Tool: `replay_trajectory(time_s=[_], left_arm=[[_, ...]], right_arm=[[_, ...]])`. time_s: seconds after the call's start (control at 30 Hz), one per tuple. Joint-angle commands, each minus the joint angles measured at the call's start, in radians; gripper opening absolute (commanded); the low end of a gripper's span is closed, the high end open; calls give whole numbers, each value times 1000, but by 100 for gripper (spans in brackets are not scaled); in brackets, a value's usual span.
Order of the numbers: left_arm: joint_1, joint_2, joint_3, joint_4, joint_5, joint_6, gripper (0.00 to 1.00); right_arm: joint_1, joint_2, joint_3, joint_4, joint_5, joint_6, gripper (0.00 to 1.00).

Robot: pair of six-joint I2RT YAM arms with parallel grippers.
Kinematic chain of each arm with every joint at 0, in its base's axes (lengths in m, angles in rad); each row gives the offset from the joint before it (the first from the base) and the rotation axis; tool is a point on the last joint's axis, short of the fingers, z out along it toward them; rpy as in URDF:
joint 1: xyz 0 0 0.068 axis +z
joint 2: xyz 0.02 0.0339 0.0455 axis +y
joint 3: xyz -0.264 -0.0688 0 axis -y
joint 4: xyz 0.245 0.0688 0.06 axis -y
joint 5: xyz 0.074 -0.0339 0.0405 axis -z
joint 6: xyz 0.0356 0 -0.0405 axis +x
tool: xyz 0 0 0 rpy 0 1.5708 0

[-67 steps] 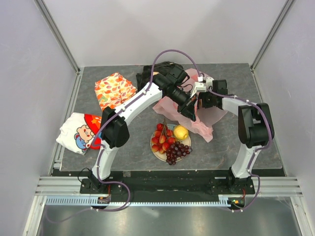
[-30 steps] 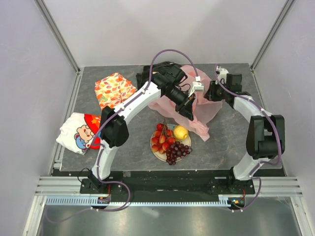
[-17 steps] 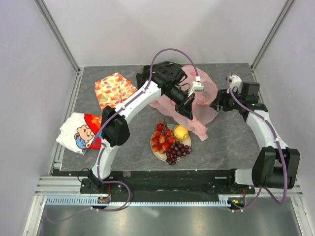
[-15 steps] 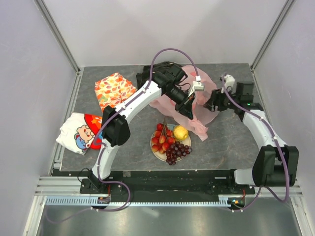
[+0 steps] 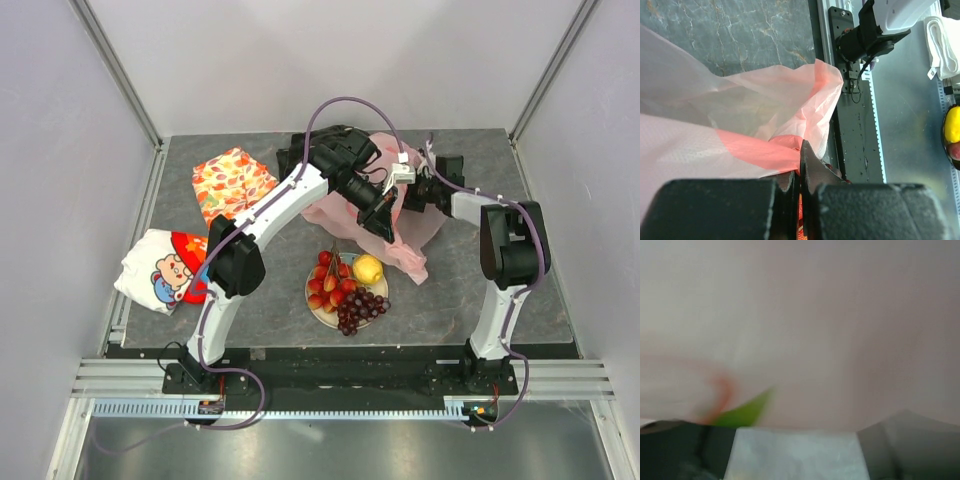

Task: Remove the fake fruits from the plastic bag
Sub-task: Adjust the plastic bag at the center of the board, then take out the fake fruit from the plastic bag.

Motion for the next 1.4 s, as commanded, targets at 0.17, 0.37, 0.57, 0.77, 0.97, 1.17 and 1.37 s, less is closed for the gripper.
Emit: replay_trajectory(time_s=[0.17, 0.37, 0.57, 0.77, 0.97, 1.17, 1.37], left_arm=[[-4, -46, -18, -37, 3, 35, 2], [-21, -18, 3, -45, 6, 74, 2], [-39, 34, 63, -45, 14, 84, 2], [-47, 57, 112, -37, 3, 89, 1], [-55, 61, 114, -3, 8, 63, 2], [-61, 66, 114, 5, 12, 48, 2], [-61, 61, 106, 5, 11, 45, 2]], right_arm=[[-186, -46, 44, 58, 196, 47, 98], [-367, -256, -111, -54, 295, -33, 98], [-336, -441, -283, -108, 4, -137, 98], [-314, -490, -355, -152, -47, -186, 95], [-293, -470, -316, -194, -35, -261, 88], [-245, -340, -190, -204, 135, -235, 90], [-233, -211, -63, -204, 272, -151, 90]])
